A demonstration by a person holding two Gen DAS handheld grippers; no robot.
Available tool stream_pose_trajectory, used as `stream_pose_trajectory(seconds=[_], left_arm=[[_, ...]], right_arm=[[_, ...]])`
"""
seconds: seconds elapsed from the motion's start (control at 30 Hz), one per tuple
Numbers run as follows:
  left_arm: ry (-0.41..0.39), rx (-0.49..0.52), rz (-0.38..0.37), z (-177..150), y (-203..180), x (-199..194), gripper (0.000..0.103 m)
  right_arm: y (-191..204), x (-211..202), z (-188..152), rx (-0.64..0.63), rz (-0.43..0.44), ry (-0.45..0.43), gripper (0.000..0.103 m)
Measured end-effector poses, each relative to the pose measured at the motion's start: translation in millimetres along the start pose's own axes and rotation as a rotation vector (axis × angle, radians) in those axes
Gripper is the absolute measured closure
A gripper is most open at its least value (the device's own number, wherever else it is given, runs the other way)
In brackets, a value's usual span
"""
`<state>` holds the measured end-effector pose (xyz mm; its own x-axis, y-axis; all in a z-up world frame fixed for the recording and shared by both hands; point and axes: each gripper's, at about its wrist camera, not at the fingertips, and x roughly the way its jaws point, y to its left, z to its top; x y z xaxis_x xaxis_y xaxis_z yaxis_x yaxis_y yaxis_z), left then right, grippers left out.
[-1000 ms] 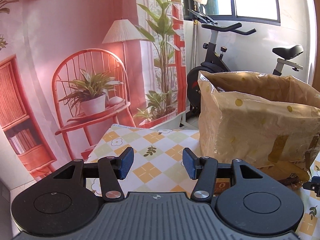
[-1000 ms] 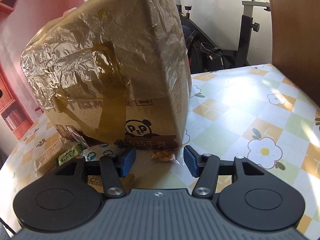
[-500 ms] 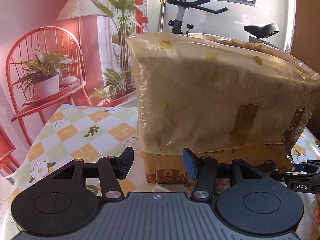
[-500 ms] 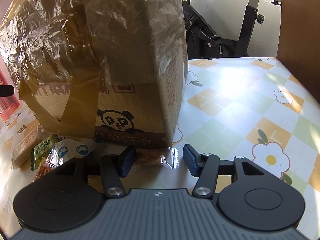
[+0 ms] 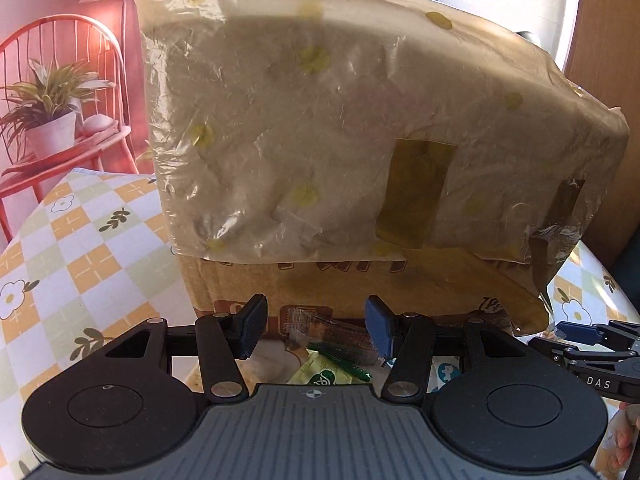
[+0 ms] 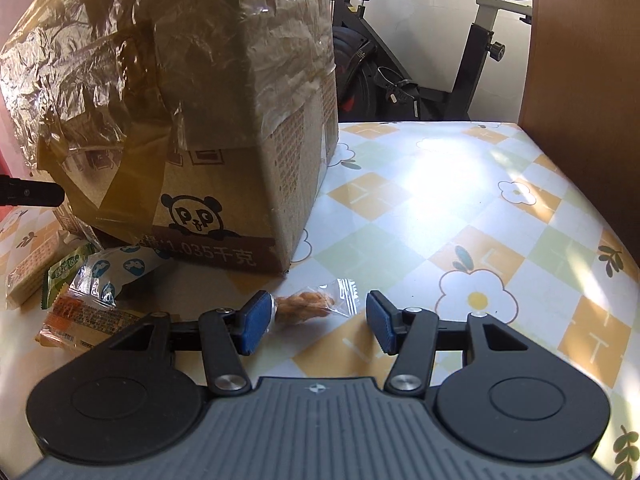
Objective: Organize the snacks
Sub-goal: 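Grasp the thin brown snack packet edge-on with the left gripper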
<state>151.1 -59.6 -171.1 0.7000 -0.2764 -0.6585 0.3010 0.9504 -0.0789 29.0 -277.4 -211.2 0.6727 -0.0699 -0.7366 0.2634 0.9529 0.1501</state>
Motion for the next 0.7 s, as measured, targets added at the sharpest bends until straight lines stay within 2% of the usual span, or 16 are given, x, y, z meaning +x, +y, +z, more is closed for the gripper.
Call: stream_pose_trajectory(seconds=[0.2, 0.47, 0.6, 0.7], left_arm=[[0.017, -0.053, -0.008, -5, -13, 17, 0.045], [0.081, -0.013, 0.017, -22, -11, 30, 0.046], [0.106, -0.032, 0.015, -31, 0, 30, 0.053], [0.118, -0.059, 0.005, -32, 9, 34, 0.054]], right_arm=[[-4, -4, 0, 0.04, 0.012, -0.027, 0.047], [-7, -4, -7, 0.056, 0.028, -0.042, 0.046], [-8, -4, -8, 0.061, 0.04, -0.049, 0.045], [-9, -5, -9, 0.072, 0.048, -0.054, 0.046]])
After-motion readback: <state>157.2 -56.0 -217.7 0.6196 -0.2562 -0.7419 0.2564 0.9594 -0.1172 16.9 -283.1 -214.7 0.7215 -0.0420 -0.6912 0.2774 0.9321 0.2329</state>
